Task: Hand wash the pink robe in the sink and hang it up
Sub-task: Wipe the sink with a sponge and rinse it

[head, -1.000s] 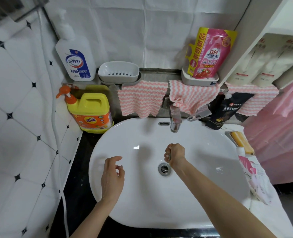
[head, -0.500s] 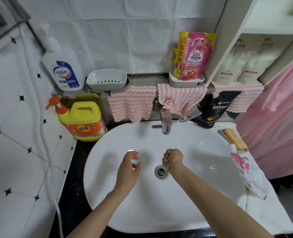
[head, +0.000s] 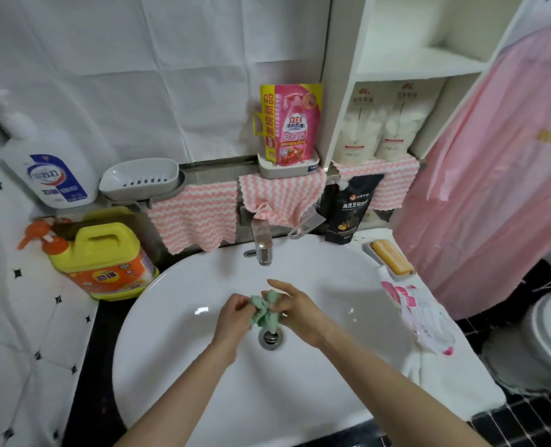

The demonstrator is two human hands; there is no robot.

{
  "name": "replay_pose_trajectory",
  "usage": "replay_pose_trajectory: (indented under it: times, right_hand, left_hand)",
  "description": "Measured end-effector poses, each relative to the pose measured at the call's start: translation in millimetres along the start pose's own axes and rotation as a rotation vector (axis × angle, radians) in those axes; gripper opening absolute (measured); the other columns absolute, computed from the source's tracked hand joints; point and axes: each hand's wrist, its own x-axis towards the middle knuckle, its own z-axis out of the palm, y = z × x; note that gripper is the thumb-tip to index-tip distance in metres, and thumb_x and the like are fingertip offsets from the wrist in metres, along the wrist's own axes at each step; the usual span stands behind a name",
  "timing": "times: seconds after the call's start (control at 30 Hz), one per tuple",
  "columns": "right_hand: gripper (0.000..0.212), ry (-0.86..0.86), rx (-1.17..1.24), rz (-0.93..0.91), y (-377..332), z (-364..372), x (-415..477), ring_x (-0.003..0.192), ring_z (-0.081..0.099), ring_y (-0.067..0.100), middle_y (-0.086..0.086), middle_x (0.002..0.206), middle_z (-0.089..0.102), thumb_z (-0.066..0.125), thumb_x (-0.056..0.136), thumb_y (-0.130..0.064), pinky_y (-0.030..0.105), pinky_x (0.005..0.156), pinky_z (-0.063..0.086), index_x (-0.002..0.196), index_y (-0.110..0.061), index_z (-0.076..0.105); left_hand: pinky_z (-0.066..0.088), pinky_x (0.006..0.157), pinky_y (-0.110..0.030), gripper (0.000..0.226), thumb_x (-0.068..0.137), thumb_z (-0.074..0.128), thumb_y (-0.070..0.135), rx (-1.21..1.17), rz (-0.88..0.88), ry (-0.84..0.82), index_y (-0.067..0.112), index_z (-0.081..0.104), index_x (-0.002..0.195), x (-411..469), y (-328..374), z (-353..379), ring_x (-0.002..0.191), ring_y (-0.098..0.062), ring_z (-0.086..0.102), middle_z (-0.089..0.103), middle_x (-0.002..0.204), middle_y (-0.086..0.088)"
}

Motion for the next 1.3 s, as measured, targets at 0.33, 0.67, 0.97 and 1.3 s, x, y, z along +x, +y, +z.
replay_pose_trajectory:
  times: [0.33, 0.67, 0.97, 1.3]
  right_hand:
    - [0.015, 0.264, -0.226, -0.071, -29, -49, -33, 0.069, 0.057, 0.015, 0.005, 0.076, 0.065, 0.072, 0.078, -0.002, 0.026, 0.07, 0.048, 0.072, -0.013, 0.064]
    - [0.016, 0.2, -0.124, -0.329, -71, -56, -58, 0.072, 0.057, 0.015, 0.0, 0.077, 0.063, 0.066, 0.083, 0.0, 0.022, 0.061, 0.046, 0.091, -0.013, 0.068]
    - [0.042, -0.002, 0.463, 0.029, -58, -46, -55, 0.075, 0.067, 0.02, 0.011, 0.085, 0.069, 0.07, 0.077, -0.037, 0.029, 0.067, 0.057, 0.102, -0.004, 0.071]
    - [0.037, 0.053, 0.68, -0.173, -78, -52, -65, 0.079, 0.073, 0.026, 0.017, 0.097, 0.072, 0.044, 0.096, -0.026, 0.031, 0.064, 0.06, 0.098, -0.002, 0.073]
  left_hand:
    - [0.045, 0.071, -0.028, 0.01, 0.093, 0.053, 0.007, -0.355, -0.012, -0.065, 0.012, 0.05, 0.085, 1, 17, 20, 0.085, -0.019, 0.057, 0.062, 0.092, -0.008]
    - [0.045, 0.077, -0.033, 0.019, 0.093, 0.055, 0.021, 0.239, 0.212, 0.142, 0.03, 0.047, 0.079, -1, 16, 59, 0.089, -0.027, 0.057, 0.054, 0.096, -0.005]
    - [0.05, 0.066, -0.019, 0.037, 0.102, 0.025, 0.002, -0.454, -0.205, -0.553, -0.007, 0.061, 0.106, -22, 44, 106, 0.063, 0.003, 0.064, 0.071, 0.092, -0.014]
    - [0.052, 0.075, -0.011, 0.02, 0.097, 0.051, 0.018, -0.365, -0.125, -0.518, 0.024, 0.055, 0.116, 53, -15, 127, 0.096, 0.007, 0.063, 0.065, 0.106, 0.0]
